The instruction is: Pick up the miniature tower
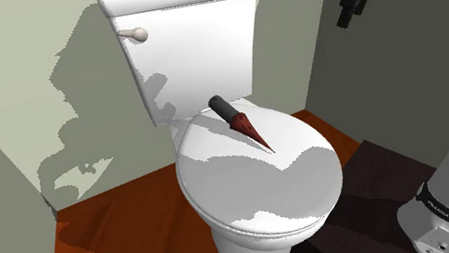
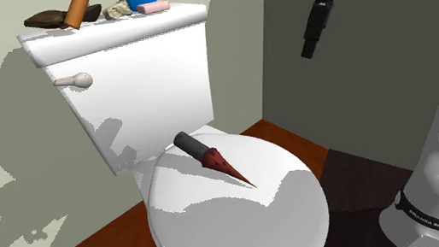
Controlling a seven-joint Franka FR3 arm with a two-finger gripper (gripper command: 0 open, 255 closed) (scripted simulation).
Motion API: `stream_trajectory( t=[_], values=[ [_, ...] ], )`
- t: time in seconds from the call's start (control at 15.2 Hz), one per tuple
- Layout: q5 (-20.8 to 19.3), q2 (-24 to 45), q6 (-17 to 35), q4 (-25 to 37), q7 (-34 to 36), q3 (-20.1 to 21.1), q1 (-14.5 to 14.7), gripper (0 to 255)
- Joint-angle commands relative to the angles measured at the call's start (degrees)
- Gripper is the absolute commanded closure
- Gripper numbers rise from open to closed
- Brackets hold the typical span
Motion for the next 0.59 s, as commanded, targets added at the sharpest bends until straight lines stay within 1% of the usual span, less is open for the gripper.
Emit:
stream_trajectory(
  t=[0.0, 0.53],
  values=[
    [0.0, 0.0, 0.0, 0.0, 0.0, 0.0, 0.0, 0],
    [2.4, 8.8, 13.8, -6.2, 5.1, 4.2, 0.9, 0]
  ],
)
